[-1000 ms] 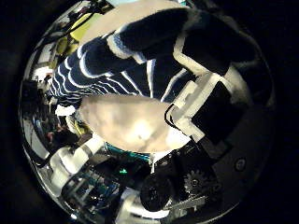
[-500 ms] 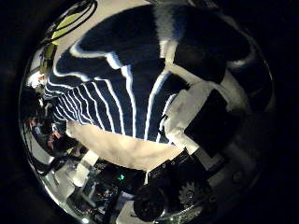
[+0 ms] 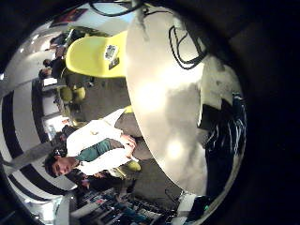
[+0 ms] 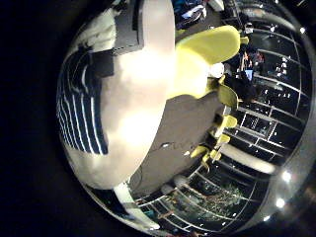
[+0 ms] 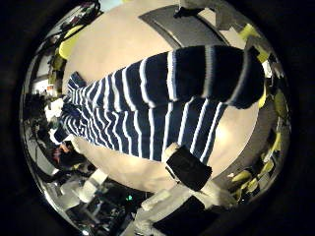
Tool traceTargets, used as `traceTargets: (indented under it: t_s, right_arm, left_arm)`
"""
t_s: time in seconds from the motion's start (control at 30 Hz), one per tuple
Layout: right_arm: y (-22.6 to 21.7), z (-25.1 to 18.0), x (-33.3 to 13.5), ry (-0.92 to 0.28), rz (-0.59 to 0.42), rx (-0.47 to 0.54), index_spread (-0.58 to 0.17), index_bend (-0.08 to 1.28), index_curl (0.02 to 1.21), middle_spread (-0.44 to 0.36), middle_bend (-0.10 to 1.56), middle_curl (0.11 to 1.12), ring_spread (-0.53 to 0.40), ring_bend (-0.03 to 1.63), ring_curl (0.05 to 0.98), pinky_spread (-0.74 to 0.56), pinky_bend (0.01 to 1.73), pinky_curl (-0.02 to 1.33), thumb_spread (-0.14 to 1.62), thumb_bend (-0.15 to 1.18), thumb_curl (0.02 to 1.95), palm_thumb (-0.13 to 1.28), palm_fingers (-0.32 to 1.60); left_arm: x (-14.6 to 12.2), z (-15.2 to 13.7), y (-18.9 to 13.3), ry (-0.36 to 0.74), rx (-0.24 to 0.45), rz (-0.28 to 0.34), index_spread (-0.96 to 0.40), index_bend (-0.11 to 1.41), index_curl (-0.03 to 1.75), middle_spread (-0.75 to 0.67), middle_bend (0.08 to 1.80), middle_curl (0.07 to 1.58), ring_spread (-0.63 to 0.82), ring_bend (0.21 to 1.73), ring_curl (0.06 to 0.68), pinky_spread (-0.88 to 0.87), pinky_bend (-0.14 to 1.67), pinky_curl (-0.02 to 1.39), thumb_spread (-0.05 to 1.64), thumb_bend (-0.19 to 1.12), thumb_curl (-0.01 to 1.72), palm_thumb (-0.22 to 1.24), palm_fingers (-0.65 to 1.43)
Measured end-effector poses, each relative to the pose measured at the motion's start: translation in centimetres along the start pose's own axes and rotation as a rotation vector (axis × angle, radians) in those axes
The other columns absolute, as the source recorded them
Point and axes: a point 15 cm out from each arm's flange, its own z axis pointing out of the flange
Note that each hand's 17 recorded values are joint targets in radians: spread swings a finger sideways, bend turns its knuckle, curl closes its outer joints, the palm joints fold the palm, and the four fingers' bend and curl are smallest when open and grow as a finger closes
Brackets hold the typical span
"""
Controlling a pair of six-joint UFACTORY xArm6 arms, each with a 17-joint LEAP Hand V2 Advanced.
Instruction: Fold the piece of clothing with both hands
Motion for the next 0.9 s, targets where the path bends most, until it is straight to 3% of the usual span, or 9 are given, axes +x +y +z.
traceTargets:
  t_s: [0.1,0.2,0.47,0.6,0.9]
  right_arm:
    - [0.5,-2.1,0.7,-0.044,0.004,0.043,-0.434,0.21,0.51,-0.136,0.43,0.48,0.034,0.86,0.445,0.23,0.88,0.59,1.20,-0.04,0.36,0.45,-0.07]
    - [1.1,-4.0,1.7,-0.079,0.006,0.083,-0.434,0.18,0.48,-0.108,0.39,0.45,0.087,0.81,0.411,0.32,0.83,0.55,1.18,-0.03,0.35,0.43,-0.03]
    - [3.8,-7.7,3.4,-0.131,-0.001,0.145,-0.426,0.18,0.41,-0.090,0.36,0.40,0.120,0.73,0.345,0.44,0.72,0.45,1.13,-0.03,0.33,0.38,0.09]
    - [7.8,-4.7,2.1,-0.145,-0.050,0.064,-0.425,0.18,0.39,-0.112,0.37,0.40,0.055,0.70,0.324,0.42,0.62,0.40,1.12,-0.02,0.32,0.38,0.15]
    - [12.5,3.4,-1.4,-0.173,-0.151,-0.076,-0.425,0.17,0.36,-0.138,0.34,0.38,0.002,0.66,0.295,0.41,0.56,0.36,1.12,-0.02,0.32,0.39,0.18]
  left_arm:
    - [-1.2,-1.9,0.8,0.023,0.042,-0.031,-0.22,0.17,0.90,-0.17,0.29,0.82,-0.29,1.20,0.484,-0.46,1.00,0.78,1.09,-0.03,0.34,0.45,0.02]
    - [-1.8,-3.3,2.1,0.033,0.062,-0.037,-0.16,0.19,0.83,-0.06,0.26,0.75,-0.21,1.11,0.450,-0.39,0.90,0.75,1.09,-0.03,0.33,0.42,0.00]
    - [-1.0,-4.1,7.1,0.064,0.061,-0.005,-0.08,0.18,0.70,0.07,0.23,0.63,-0.09,0.98,0.390,-0.24,0.74,0.69,1.09,-0.02,0.32,0.41,0.05]
    - [0.4,-2.5,9.8,0.102,0.054,0.024,-0.06,0.17,0.62,0.09,0.21,0.58,-0.06,0.94,0.370,-0.19,0.70,0.67,1.09,-0.02,0.31,0.41,0.09]
    - [4.5,1.0,11.5,0.171,0.025,0.061,-0.05,0.17,0.53,0.09,0.20,0.52,-0.06,0.91,0.349,-0.16,0.65,0.65,1.11,-0.02,0.30,0.42,0.15]
